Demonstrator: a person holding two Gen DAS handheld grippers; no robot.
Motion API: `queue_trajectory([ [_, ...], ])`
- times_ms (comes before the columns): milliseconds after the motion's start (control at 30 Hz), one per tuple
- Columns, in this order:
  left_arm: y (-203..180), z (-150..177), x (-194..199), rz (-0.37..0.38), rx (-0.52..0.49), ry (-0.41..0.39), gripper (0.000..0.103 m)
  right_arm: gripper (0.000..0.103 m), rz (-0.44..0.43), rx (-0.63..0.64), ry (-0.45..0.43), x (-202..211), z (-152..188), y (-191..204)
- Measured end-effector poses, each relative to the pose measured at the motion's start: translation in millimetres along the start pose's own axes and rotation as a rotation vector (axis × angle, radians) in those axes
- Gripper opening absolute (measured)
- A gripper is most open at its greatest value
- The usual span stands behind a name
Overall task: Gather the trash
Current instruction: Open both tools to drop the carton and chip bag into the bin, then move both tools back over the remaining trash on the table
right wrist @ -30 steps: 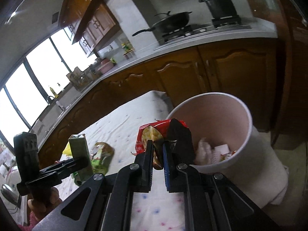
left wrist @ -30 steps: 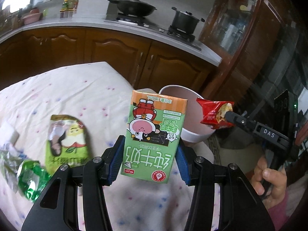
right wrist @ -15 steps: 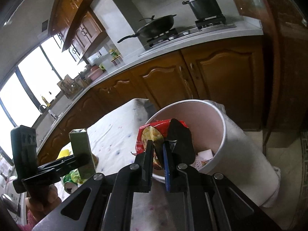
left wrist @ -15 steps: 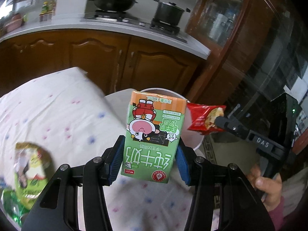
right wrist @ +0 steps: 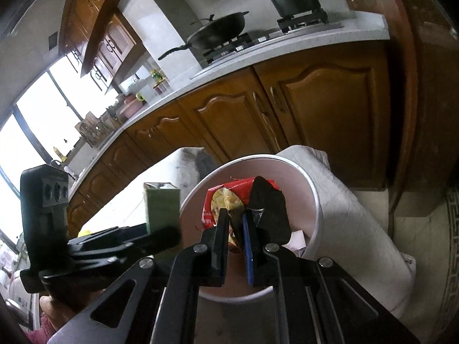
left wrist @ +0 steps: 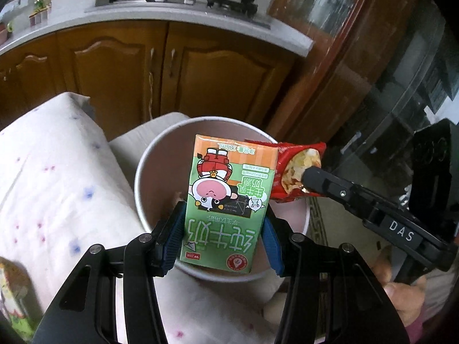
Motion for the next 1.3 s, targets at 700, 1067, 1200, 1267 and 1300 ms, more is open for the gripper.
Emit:
queue_trajectory([
  [700,10.8,19.1,20.3,0.001,0.067,-0.020,0.065,0.061,-0.026,-0.061,-0.014,6.2,-1.1,-8.7],
  [1067,46.0,61.4,82.5,-0.044,0.160,-0.108,0.067,0.081,-0.062,-0.055,-0.048,18.1,17.6,20.0],
  [1200,62.4,80.6,110.5,-0.065,0.201,-0.144,0.067,0.084,-0.088,-0.055,-0.041,17.6,29.2,33.0],
  [1267,70.1,89.5,124.4,-0.079,0.221,-0.164,0.067,0.086,-0.104,-0.043,-0.032,15.3,36.5,44.4],
  [1300,75.0,94.6,132.1,-0.088,0.232,-0.174,0.067,0.087,-0.111,-0.039,-0.027,14.2,39.9,49.4],
])
Point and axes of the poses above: each gripper's, at about its wrist camera, not at the fingertips, and x roughly against the way its jaws point, y to its left, z to its underside, the point moved 3 cm from there along -x, roughly the way its jaws point, and after that the axes turned 3 degrees about -x, right-handed, at the moved point
